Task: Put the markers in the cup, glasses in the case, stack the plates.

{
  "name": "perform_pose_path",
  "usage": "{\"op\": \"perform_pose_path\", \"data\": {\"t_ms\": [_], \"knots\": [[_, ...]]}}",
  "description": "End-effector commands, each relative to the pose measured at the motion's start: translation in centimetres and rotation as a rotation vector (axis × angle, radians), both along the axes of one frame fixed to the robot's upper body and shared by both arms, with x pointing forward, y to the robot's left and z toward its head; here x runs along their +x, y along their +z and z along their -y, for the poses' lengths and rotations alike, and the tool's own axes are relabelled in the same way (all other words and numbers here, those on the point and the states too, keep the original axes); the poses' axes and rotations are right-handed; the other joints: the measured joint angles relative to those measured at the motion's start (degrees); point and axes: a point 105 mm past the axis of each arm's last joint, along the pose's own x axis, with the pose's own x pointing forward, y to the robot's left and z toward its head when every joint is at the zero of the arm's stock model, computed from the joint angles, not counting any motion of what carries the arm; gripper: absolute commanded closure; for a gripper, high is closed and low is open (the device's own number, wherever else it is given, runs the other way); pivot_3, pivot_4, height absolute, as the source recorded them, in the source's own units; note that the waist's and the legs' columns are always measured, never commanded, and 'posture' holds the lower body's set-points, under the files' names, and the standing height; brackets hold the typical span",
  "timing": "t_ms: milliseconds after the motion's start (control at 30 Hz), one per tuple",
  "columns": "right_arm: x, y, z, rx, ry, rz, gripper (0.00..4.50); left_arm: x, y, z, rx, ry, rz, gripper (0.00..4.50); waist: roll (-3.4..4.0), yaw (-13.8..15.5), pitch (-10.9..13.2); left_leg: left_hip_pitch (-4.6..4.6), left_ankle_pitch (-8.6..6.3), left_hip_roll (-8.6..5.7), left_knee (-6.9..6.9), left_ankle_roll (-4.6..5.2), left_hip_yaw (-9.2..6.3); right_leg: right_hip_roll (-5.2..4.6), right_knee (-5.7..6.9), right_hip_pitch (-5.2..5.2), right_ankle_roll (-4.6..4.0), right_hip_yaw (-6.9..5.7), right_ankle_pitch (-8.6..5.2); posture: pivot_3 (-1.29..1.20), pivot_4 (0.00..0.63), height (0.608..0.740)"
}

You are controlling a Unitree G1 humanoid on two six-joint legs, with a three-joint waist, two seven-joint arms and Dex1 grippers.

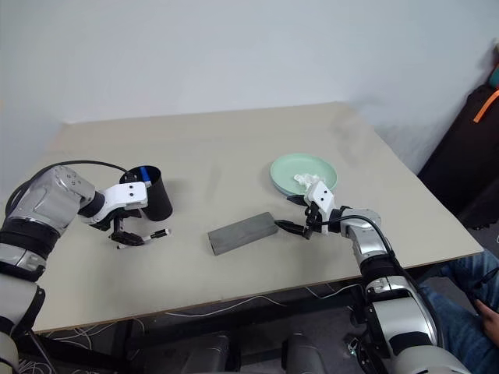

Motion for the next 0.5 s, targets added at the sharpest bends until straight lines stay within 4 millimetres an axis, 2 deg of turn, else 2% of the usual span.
{"op": "perform_pose_path", "data": {"t_ms": [33, 400, 500], "knots": [[0.6, 1.8, 0.1, 0.012, -0.008, 0.069, 0.16, -0.2, 0.4, -0.2, 0.018, -0.032, -0.013, 0.03, 0.00, 0.0, 0.0, 0.00, 0.00, 0.00, 0.00, 0.00, 0.00, 0.00, 0.00, -0.01, 0.00, 0.00, 0.00, 0.00, 0.000, 0.738], [0.7, 1.7, -0.2, 0.014, -0.005, 0.069, 0.16, -1.3, -1.4, -1.0, 0.044, -0.024, -0.128, 0.03, 0.01, 0.0, 0.0, 0.03, 0.00, 0.01, 0.02, 0.00, 0.00, 0.01, 0.05, 0.01, 0.00, 0.01, 0.00, 0.00, 0.000, 0.738], [0.7, 1.7, -0.1, 0.015, -0.007, 0.071, 0.16, -1.4, -1.6, -0.8, 0.029, -0.023, -0.145, 0.64, 0.01, 0.0, 0.0, 0.05, 0.00, 0.01, 0.05, 0.00, -0.01, 0.00, 0.09, 0.03, -0.01, 0.01, 0.02, 0.00, 0.000, 0.738]]}}
